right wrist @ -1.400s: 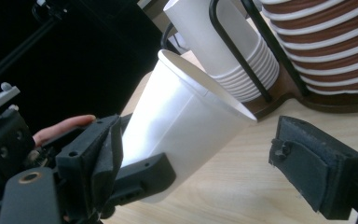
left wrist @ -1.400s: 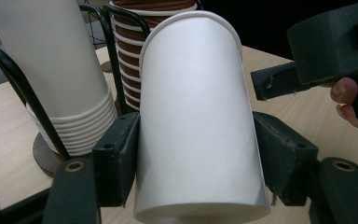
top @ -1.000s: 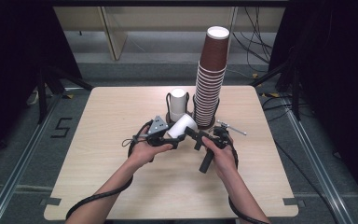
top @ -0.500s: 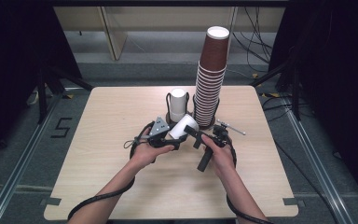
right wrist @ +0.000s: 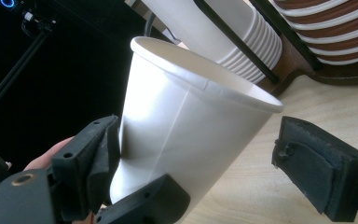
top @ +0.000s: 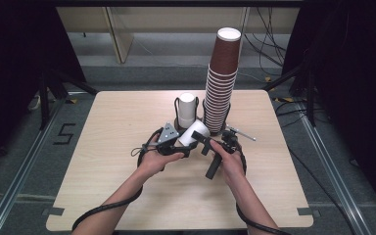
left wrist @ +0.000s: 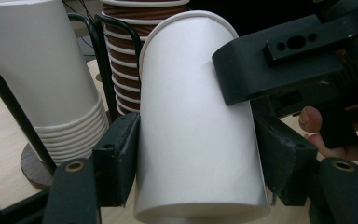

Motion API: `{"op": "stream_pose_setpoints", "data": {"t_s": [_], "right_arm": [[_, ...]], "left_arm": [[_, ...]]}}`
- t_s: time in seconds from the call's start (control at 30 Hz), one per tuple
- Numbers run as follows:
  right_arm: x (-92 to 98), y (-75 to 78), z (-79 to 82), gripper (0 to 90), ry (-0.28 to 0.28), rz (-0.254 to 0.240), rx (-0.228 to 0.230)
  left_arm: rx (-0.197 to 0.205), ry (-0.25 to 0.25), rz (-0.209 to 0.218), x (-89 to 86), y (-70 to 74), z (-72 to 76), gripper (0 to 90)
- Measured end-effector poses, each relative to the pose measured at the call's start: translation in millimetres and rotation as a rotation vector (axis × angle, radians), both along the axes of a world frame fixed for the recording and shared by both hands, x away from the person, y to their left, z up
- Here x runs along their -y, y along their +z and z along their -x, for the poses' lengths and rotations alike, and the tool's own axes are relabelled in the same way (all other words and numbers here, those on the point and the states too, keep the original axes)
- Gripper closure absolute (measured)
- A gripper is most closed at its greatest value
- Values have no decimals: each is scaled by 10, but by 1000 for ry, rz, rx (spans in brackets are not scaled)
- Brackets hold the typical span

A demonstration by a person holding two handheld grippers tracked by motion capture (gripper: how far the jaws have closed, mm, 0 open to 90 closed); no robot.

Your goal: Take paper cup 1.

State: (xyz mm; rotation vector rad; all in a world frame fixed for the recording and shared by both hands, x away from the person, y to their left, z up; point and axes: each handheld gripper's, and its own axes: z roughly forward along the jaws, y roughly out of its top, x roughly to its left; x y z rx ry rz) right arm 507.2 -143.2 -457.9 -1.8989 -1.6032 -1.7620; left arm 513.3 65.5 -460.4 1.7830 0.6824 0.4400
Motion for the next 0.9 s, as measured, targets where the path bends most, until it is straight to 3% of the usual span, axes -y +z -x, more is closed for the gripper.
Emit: {"op": "stream_pose_setpoints", "data": {"t_s": [0.03, 0.07, 0.1, 0.13, 0.23, 0.27, 0.3, 0.37, 0.5, 0.53, 0.57, 0.6, 0.67, 0.73, 0.77, 0.83, 0.87, 0.9], "right_arm": [[-2, -3, -5, 149, 0, 1, 3], [-23, 16, 4, 150, -1, -29, -30], [-23, 16, 4, 150, -1, -29, -30], [-10, -5, -13, 150, -2, 0, 4], [-16, -2, -22, 147, -14, -21, -4], [-31, 14, -14, 144, -9, -60, -48], [-13, -14, -30, 142, -11, -19, -9], [-37, -11, -35, 137, -18, -49, -35], [-45, -37, -61, 134, -17, -31, -19], [-52, -38, -65, 135, -19, -34, -27], [-81, -23, -62, 136, -26, -81, -66], [-68, -44, -77, 138, -26, -51, -34], [-77, -45, -85, 143, -20, -75, -50], [-72, -50, -88, 152, -22, -64, -41], [-82, -32, -79, 159, -16, -98, -75], [-83, -32, -78, 176, -9, -106, -73], [-68, -52, -87, 184, -9, -79, -41], [-68, -52, -88, 196, -7, -83, -42]], "left_arm": [[1, -2, 0, 4, -2, 3, 352], [1, -1, 1, 9, -4, 8, 352], [2, -3, 1, 14, -6, 12, 352], [3, 1, 3, 19, -9, 17, 352], [5, 5, 11, 27, -15, 24, 353], [3, 6, 12, 29, -18, 25, 353], [5, 7, 11, 31, -21, 26, 352], [6, 8, 12, 35, -26, 29, 352], [11, 5, 14, 48, -29, 44, 352], [13, 4, 18, 57, -29, 52, 352], [17, 2, 14, 61, -27, 59, 352], [18, 2, 14, 66, -26, 65, 352], [19, 3, 14, 68, -26, 67, 351], [20, 2, 11, 64, -26, 66, 350], [21, 2, 11, 64, -26, 67, 349], [23, 3, 13, 66, -28, 69, 348], [23, 3, 14, 66, -29, 69, 348], [24, 4, 15, 68, -29, 69, 347]]}}
